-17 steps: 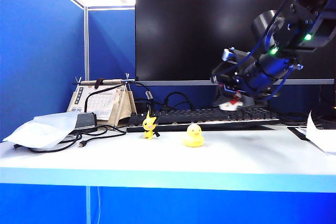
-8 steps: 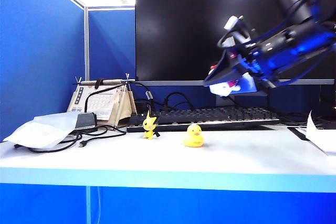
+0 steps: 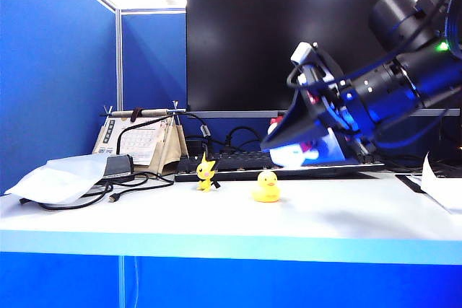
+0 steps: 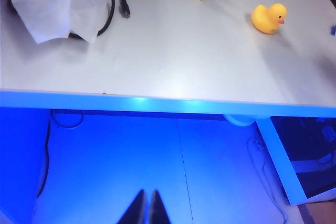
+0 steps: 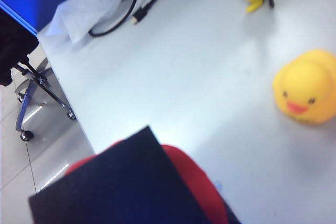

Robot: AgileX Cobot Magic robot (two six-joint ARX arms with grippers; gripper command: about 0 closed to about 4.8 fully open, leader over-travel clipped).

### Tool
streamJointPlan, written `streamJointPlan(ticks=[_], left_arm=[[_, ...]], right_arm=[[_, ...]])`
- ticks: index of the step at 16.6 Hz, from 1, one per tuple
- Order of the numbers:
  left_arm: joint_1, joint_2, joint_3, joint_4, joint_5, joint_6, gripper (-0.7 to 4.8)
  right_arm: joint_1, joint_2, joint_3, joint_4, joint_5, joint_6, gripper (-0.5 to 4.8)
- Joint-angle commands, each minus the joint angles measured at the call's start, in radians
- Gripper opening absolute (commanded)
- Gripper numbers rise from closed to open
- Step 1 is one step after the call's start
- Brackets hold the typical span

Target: Pick up the doll with a different color than the other dolls and place it near you.

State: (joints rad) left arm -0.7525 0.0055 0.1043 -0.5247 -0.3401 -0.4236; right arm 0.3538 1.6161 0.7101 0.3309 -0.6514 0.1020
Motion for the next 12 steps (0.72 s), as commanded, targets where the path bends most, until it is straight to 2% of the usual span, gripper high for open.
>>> streamJointPlan(ticks=[1,7,12], left_arm=[[0.0,0.0,0.001,0.002,0.004,-0.002,0.22],[0.0,0.0,0.001,0.002,0.004,-0.002,0.22],[0.0,0.0,0.001,0.002,0.004,-0.002,0.22]], right_arm=[[-0.001,-0.006,-0.032,0.025,0.028,-0.022,1.04],[0.0,0.075,-0.087,0.075,0.096,-0.031,1.04],[0.0,0.208,-0.087,0.147,0.1,-0.023,1.06]])
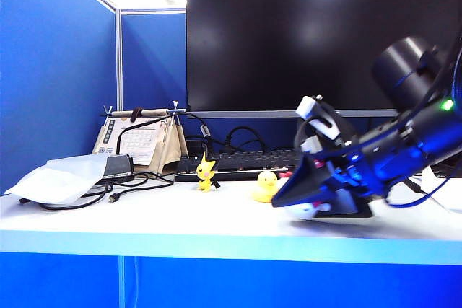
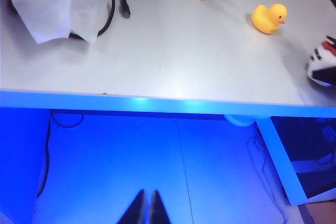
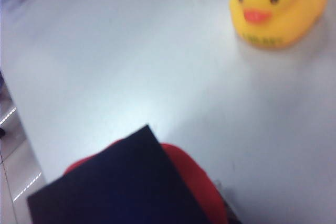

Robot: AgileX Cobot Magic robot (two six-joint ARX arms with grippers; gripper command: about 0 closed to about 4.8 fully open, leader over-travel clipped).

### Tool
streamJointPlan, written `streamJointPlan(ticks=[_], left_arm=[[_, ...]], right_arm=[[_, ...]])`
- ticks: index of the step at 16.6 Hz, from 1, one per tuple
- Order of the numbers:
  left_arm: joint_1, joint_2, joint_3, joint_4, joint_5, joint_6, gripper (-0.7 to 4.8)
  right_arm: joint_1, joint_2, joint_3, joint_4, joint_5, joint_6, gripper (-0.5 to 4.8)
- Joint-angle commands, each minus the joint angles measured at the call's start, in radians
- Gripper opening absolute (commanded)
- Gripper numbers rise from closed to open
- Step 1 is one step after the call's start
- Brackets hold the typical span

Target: Pick up the doll with a different color than the other dolls and place it near you.

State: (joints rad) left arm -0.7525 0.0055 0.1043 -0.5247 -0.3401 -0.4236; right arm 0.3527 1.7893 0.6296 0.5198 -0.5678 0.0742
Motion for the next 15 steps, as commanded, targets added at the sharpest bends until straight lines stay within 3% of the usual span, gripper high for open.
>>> streamJointPlan(ticks=[1,3,4,8,9,10,15], left_arm=[[0.0,0.0,0.001,0.002,0.004,-0.002,0.22],[0.0,0.0,0.001,0.002,0.004,-0.002,0.22],[0.0,0.0,0.001,0.002,0.004,-0.002,0.22],[0.0,0.0,0.001,0.002,0.004,-0.002,0.22],[0.0,0.0,0.001,0.002,0.004,-0.002,0.22],[0.0,0.0,0.001,0.002,0.004,-0.002,0.22],[0.0,0.0,0.001,0.002,0.004,-0.002,0.22]], right_arm=[[0.001,0.036,-0.006,-0.042,0.016,0.005,1.08],[0.001,0.036,-0.006,-0.036,0.011,0.005,1.58],[0.001,0.036,-0.006,-0.035,0.012,0.01,2.44],[0.0,0.036,-0.006,-0.034,-0.017,0.035,2.95],[0.0,0.036,-0.006,-0.026,-0.021,0.063,4.38],[0.0,0.036,-0.006,-0.014,-0.012,0.083,4.79],[0.0,0.035,-0.006,0.085,-0.007,0.133,4.79]])
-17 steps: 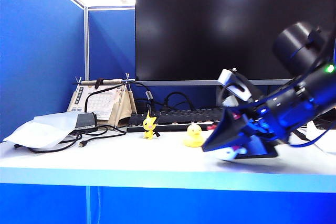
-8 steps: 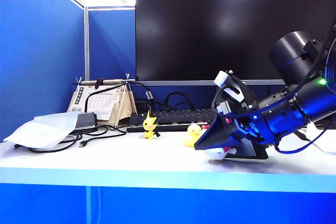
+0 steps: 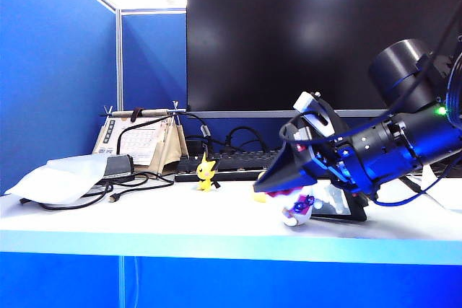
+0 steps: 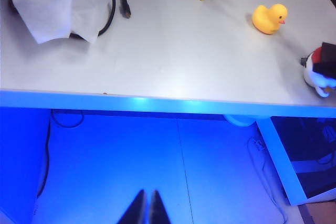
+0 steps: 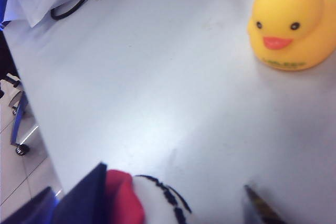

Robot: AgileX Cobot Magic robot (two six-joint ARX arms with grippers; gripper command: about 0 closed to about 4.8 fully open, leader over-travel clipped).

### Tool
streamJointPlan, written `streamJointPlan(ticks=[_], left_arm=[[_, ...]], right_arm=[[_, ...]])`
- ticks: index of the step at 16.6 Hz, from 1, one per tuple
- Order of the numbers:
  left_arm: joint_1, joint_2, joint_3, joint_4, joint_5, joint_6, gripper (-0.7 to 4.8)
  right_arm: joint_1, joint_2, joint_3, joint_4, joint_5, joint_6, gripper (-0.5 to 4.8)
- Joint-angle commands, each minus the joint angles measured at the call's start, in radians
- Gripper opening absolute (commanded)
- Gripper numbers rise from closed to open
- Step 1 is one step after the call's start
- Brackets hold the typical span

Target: Pick up the doll with a different color than the other dolls and place it near you.

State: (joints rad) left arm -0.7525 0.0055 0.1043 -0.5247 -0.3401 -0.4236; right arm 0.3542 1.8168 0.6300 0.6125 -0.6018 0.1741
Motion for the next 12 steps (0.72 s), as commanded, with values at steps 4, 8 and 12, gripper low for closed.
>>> streamJointPlan(ticks=[4,8,12], left_arm=[[0.0,0.0,0.001,0.002,0.004,-0.002,0.22],[0.0,0.0,0.001,0.002,0.004,-0.002,0.22],[0.0,0.0,0.001,0.002,0.004,-0.002,0.22]], right_arm=[[-0.002,-0.002,0.002,0.071,0.03,0.068,4.79],[-0.004,-0.01,0.049,0.067,0.08,0.069,4.79],[-0.005,-0.037,0.112,0.066,0.086,0.099,4.79]])
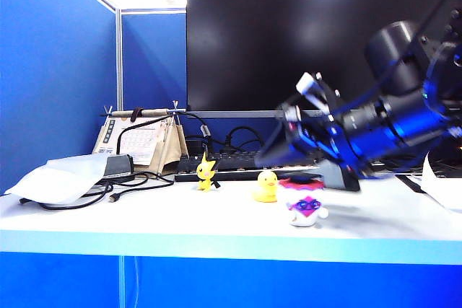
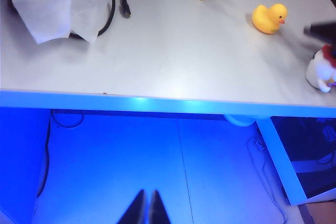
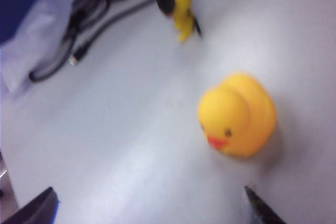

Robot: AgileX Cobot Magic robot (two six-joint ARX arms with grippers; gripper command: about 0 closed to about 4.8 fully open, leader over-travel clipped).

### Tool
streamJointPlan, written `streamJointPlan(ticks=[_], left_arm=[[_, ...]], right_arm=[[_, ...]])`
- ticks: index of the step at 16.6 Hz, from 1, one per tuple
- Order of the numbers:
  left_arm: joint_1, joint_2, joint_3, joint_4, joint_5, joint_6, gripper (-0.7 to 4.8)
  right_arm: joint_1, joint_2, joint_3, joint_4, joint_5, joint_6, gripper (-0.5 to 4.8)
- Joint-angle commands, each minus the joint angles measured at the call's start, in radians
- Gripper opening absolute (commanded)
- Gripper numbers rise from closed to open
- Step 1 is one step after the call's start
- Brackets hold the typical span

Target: Pick up the doll with a different color than the other dolls and place it near you.

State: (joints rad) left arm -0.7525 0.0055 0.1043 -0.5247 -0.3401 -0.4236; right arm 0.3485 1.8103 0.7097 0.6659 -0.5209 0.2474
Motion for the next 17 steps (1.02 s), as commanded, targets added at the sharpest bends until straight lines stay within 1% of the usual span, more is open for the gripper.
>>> streamJointPlan(ticks=[1,4,5,7,8,10,11,12,13,15,16,17], left_arm=[[0.0,0.0,0.001,0.002,0.004,-0.002,0.22],[0.0,0.0,0.001,0.002,0.004,-0.002,0.22],[0.0,0.0,0.001,0.002,0.004,-0.002,0.22],[0.0,0.0,0.001,0.002,0.004,-0.002,0.22],[0.0,0.0,0.001,0.002,0.004,-0.002,0.22],[0.0,0.0,0.001,0.002,0.004,-0.002,0.22],[0.0,0.0,0.001,0.002,0.004,-0.002,0.22],[0.0,0.0,0.001,0.002,0.004,-0.002,0.22],[0.0,0.0,0.001,0.002,0.004,-0.002,0.22],[0.0,0.0,0.001,0.002,0.004,-0.002,0.22],[0.0,0.0,0.001,0.002,0.004,-0.002,0.22],[0.0,0.0,0.001,0.002,0.004,-0.002,0.22]], right_arm=[[-0.001,-0.055,0.047,0.014,0.024,0.026,4.79],[-0.026,-0.152,0.095,0.011,0.049,0.027,4.79],[-0.033,-0.18,0.1,0.011,0.048,0.026,4.37],[-0.064,-0.282,0.1,-0.029,0.048,0.01,0.28],[-0.079,-0.323,0.1,-0.087,0.048,-0.012,-0.04],[-0.107,-0.381,0.083,-0.262,0.051,-0.074,-0.05],[-0.125,-0.4,0.043,-0.28,0.054,-0.087,-0.05],[-0.149,-0.423,-0.016,-0.272,0.071,-0.086,-0.05],[-0.175,-0.452,-0.082,-0.257,0.109,-0.076,-0.05],[-0.246,-0.524,-0.249,-0.154,0.126,-0.018,-0.05],[-0.298,-0.584,-0.369,-0.069,0.126,0.032,-0.05],[-0.321,-0.614,-0.422,-0.032,0.127,0.061,-0.05]])
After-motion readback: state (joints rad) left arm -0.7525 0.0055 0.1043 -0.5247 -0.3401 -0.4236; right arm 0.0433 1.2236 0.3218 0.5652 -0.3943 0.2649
